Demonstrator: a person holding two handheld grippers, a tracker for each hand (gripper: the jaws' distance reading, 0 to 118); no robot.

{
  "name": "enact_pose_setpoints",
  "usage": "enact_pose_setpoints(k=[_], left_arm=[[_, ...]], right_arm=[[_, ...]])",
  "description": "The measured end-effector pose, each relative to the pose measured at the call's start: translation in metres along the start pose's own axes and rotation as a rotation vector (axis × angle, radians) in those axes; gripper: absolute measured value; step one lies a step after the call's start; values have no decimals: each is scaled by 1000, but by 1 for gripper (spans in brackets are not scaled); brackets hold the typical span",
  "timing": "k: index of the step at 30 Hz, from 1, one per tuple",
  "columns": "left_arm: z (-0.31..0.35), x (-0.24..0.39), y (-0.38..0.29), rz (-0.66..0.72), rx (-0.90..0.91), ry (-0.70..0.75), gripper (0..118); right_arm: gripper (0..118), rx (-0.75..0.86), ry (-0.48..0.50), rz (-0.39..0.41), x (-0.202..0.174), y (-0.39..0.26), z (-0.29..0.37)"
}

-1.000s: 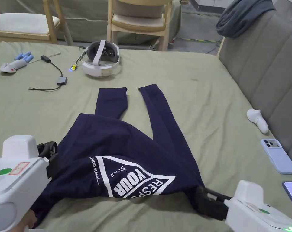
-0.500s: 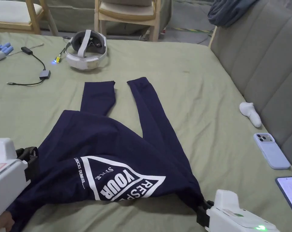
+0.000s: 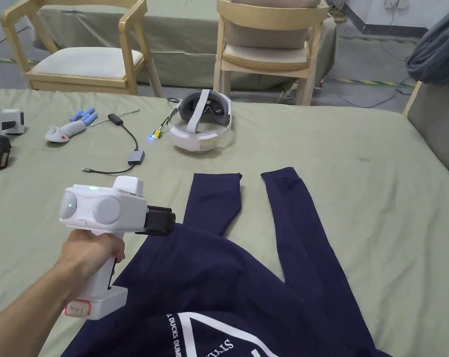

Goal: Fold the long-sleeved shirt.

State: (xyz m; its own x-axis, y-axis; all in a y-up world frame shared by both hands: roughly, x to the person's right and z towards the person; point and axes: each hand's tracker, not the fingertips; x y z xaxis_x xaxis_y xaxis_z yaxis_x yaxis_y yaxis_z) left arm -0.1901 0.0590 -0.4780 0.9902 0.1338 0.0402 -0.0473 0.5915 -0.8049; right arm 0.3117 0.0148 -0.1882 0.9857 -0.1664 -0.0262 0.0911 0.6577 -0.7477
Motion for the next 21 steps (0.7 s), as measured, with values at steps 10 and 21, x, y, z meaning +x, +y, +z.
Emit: enact_pose_setpoints(k=[10, 21], left_arm=[[-80, -12, -4, 104, -159, -63, 56], [-16, -9, -30, 63, -3, -10, 4]], right_arm=[[1, -17, 2, -25, 3, 3, -5], [1, 33, 26, -67, 2, 10, 6]])
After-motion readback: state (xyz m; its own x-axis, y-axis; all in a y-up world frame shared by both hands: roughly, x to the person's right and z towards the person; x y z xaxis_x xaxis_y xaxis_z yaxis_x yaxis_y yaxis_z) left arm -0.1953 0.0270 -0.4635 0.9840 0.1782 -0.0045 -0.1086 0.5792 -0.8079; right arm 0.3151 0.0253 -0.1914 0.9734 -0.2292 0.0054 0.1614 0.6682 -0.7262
